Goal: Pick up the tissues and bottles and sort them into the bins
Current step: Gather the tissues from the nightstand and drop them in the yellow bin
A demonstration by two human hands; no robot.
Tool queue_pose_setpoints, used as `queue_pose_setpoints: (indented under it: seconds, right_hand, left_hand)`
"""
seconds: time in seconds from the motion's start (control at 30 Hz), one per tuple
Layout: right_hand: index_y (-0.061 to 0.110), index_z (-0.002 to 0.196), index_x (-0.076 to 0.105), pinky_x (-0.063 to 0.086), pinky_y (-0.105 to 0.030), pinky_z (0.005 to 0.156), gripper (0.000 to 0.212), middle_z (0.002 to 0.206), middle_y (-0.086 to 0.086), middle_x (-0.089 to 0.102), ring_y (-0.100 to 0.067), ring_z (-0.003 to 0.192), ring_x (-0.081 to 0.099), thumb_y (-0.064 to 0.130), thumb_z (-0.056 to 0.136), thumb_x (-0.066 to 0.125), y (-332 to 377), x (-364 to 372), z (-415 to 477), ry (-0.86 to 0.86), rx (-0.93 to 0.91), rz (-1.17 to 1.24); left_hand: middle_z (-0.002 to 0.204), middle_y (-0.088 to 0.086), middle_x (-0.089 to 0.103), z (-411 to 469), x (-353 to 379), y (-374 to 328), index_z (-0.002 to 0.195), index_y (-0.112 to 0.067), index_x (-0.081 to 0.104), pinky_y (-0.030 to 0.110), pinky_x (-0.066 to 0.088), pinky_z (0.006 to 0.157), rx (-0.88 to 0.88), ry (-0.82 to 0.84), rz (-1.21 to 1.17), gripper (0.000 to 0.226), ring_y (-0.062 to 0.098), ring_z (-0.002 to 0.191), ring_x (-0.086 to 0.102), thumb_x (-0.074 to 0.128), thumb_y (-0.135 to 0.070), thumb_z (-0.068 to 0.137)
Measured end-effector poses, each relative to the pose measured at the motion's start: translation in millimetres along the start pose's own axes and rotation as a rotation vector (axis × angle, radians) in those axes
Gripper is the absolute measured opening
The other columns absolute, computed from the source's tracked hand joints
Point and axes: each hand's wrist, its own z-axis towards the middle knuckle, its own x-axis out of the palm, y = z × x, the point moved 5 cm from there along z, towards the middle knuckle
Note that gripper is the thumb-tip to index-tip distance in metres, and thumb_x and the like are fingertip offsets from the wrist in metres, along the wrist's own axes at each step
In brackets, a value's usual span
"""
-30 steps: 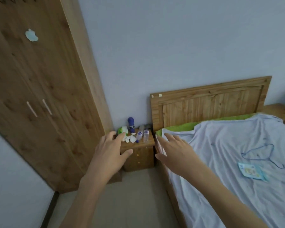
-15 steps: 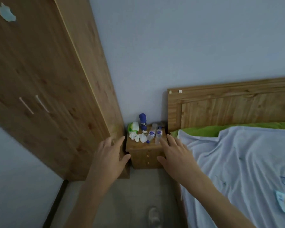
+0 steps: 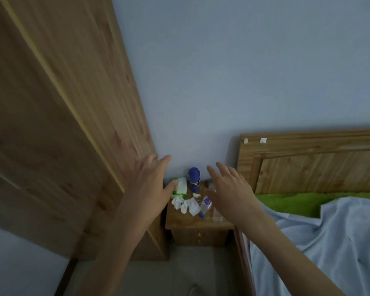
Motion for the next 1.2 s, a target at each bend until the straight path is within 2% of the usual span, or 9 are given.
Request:
queue_pose_setpoints:
  seconds: [0.13,0.3,0.4,0.6,0.67,0.77,0.93,1.07,1.2]
  right_hand:
    - [0.024,0.163,0.02,0.032,-0.043,0.121,0.066,0.17,-0.006,0.022,-0.028,0.155,0.025,0.037,0.107,0.051,-18,19,66,-0.029,0.06,0.059]
    - [0.022,0.16,0.024,0.044,-0.048,0.114,0.075,0.164,-0.009,0.032,-0.032,0.147,0.038,0.028,0.097,0.064,-49,75,102,0.02,0.123,0.09]
    - [0.027,0.158,0.024,0.049,-0.048,0.108,0.08,0.161,-0.006,0.035,-0.033,0.141,0.045,0.024,0.091,0.068,-70,132,123,0.079,0.16,0.12]
    - [0.031,0.159,0.025,0.051,-0.046,0.106,0.077,0.163,-0.006,0.033,-0.032,0.139,0.048,0.024,0.095,0.066,-98,259,167,0.217,0.198,0.201]
    - [0.033,0.158,0.021,0.053,-0.046,0.104,0.078,0.163,-0.004,0.03,-0.03,0.14,0.047,0.024,0.095,0.066,-106,300,185,0.264,0.189,0.219]
    - [0.032,0.16,0.025,0.051,-0.044,0.104,0.075,0.163,-0.003,0.029,-0.029,0.142,0.045,0.026,0.098,0.066,-115,360,212,0.321,0.155,0.214]
    - [0.03,0.159,0.03,0.056,-0.049,0.097,0.077,0.165,-0.005,0.029,-0.032,0.141,0.046,0.025,0.095,0.072,-121,448,255,0.348,0.074,0.208]
    - [0.033,0.153,0.036,0.059,-0.049,0.089,0.076,0.158,-0.007,0.038,-0.034,0.134,0.052,0.022,0.09,0.077,-126,511,280,0.36,0.02,0.181]
    - [0.032,0.152,0.037,0.058,-0.052,0.09,0.078,0.16,-0.009,0.036,-0.036,0.14,0.046,0.023,0.087,0.079,-134,559,291,0.404,0.01,0.134]
  left_hand:
    - [0.161,0.007,0.036,71,30,29,0.16,-0.027,0.037,0.053,0.036,0.119,-0.003,0.052,0.002,0.07,0.028,0.15,0.033,0.065,-0.047,0.098]
    - [0.163,0.003,0.031,112,81,57,0.16,-0.03,0.035,0.048,0.037,0.12,-0.033,0.081,-0.02,0.072,0.025,0.151,0.029,0.067,-0.044,0.098]
    - [0.163,0.0,0.029,133,136,87,0.16,-0.032,0.035,0.049,0.039,0.118,-0.088,0.135,-0.04,0.073,0.025,0.15,0.027,0.068,-0.045,0.097]
    - [0.158,0.001,0.038,160,253,151,0.153,-0.03,0.05,0.047,0.038,0.117,-0.146,0.139,-0.098,0.07,0.025,0.146,0.034,0.078,-0.041,0.09]
    - [0.158,0.003,0.039,171,294,173,0.152,-0.03,0.051,0.049,0.04,0.116,-0.159,0.151,-0.078,0.071,0.028,0.145,0.038,0.08,-0.041,0.088]
    - [0.159,0.003,0.038,180,359,205,0.152,-0.031,0.05,0.041,0.037,0.114,-0.199,0.185,-0.081,0.072,0.026,0.145,0.037,0.081,-0.04,0.088]
    - [0.156,0.002,0.041,186,460,247,0.151,-0.027,0.051,0.045,0.045,0.113,-0.224,0.215,-0.13,0.071,0.024,0.142,0.039,0.082,-0.035,0.088]
    - [0.152,-0.002,0.044,186,522,269,0.15,-0.028,0.051,0.043,0.049,0.11,-0.234,0.212,-0.14,0.072,0.021,0.139,0.041,0.083,-0.034,0.086]
    - [0.153,-0.003,0.044,183,568,289,0.149,-0.032,0.049,0.041,0.051,0.107,-0.242,0.225,-0.085,0.076,0.02,0.138,0.041,0.086,-0.041,0.083]
